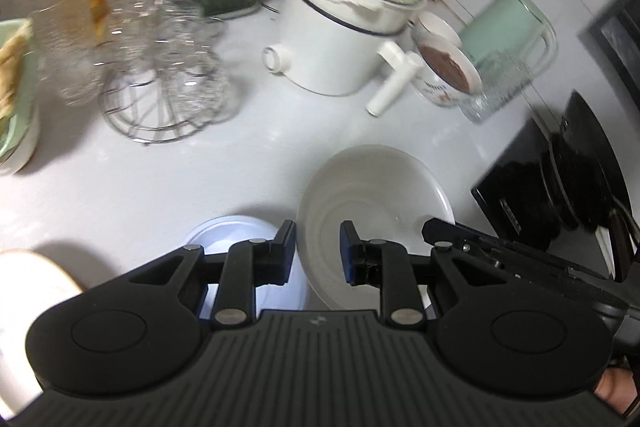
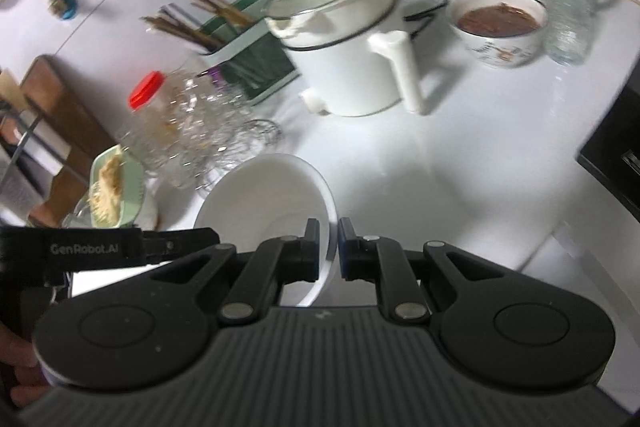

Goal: Organize plates and bowls
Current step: 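Lift the white bowl with both grippers and carry it over the light-blue bowl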

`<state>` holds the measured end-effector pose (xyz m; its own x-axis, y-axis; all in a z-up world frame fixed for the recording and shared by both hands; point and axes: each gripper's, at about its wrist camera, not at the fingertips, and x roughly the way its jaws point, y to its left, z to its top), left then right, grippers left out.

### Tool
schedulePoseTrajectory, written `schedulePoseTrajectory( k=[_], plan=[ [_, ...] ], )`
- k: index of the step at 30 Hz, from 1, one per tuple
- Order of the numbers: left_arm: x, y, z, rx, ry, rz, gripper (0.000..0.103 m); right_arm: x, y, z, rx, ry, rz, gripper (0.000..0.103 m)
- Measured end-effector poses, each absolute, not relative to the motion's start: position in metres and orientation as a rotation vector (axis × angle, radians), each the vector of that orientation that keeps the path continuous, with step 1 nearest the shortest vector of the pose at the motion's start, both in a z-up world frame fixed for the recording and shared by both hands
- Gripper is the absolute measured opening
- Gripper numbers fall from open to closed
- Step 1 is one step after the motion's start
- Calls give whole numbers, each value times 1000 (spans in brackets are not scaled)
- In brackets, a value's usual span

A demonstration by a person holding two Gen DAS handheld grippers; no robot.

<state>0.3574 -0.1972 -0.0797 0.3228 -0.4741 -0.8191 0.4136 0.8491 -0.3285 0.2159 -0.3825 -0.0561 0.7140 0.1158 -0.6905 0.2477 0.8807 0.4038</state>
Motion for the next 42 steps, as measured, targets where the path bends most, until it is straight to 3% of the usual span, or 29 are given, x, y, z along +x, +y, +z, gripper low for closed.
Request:
schedulePoseTrajectory(
  k=[12,27,28,30,35,42],
  plan=[
    [341,-141,-86,-181,1072,-429,26,246,-344,-55,408,842,80,13],
    [343,-97,-138,-338,1163,-287,26,255,-314,-91,311,913,111,13],
    [342,-94,-139,-345,1170,-285,29,254,-314,-92,317,905,119,13],
    [343,-91,-140,-341,1181,-280,45,250,-316,-91,316,886,108,13],
    [344,-79,-141,-387,1169,-297,51,243,-331,-88,388,856,95,14],
    [341,-88,-151,-373,1117,-340,54,242,-341,-97,442,871,94,40]
  ],
)
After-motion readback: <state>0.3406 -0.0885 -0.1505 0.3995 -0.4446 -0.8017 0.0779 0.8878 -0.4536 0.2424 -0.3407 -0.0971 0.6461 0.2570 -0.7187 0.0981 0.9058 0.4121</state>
